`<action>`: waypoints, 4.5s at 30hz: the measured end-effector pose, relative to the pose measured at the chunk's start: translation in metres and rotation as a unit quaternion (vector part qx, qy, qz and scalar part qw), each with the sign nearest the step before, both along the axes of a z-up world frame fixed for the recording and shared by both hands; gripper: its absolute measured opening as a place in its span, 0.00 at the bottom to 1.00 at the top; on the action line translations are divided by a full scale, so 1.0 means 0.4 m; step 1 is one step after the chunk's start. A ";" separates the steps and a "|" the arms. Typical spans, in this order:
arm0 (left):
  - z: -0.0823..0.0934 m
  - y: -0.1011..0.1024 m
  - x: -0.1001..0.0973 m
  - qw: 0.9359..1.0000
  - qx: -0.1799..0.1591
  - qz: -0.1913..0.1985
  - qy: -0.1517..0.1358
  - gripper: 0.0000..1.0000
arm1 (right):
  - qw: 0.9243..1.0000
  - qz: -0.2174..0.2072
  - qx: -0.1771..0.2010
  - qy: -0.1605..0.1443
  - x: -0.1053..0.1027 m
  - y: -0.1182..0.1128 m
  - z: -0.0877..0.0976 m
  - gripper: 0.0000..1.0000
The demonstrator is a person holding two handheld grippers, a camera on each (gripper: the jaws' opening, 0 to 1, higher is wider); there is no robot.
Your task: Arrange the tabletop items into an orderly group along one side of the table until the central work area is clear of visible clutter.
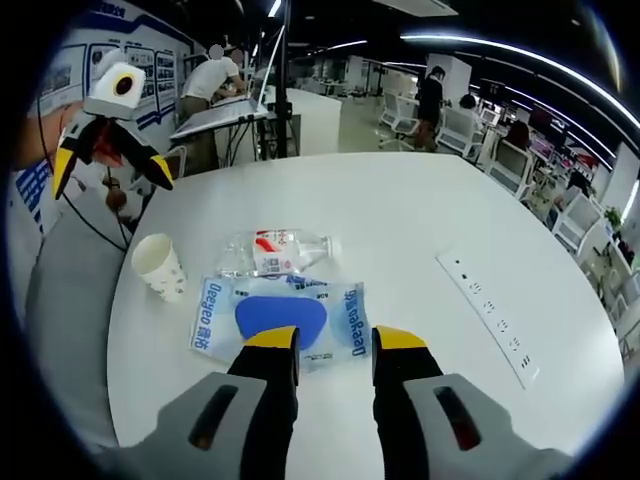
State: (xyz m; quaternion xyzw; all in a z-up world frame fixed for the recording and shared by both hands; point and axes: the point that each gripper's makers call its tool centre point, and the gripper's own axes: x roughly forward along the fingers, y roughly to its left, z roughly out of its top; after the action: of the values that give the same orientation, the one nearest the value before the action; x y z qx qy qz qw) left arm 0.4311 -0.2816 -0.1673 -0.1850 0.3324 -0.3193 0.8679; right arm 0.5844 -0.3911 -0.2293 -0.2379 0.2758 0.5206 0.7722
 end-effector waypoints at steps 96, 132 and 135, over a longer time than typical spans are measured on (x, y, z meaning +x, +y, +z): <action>-0.086 0.055 0.037 0.998 -0.017 0.053 0.031 0.89 | 0.939 0.117 -0.153 0.284 0.102 0.114 -0.270 0.01; -0.078 0.006 0.058 0.999 -0.017 0.038 0.020 0.85 | 0.957 0.064 -0.069 0.274 0.062 0.021 -0.141 0.00; -0.073 -0.003 0.066 0.999 -0.019 0.037 0.017 0.85 | 0.960 0.058 -0.057 0.269 0.054 0.011 -0.116 0.00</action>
State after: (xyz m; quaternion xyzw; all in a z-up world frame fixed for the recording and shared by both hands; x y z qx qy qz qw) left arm 0.4574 -0.2827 -0.1963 -0.2187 0.3338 -0.2904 0.8697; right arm 0.6058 -0.3866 -0.2759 -0.1482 0.4885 0.5924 0.6232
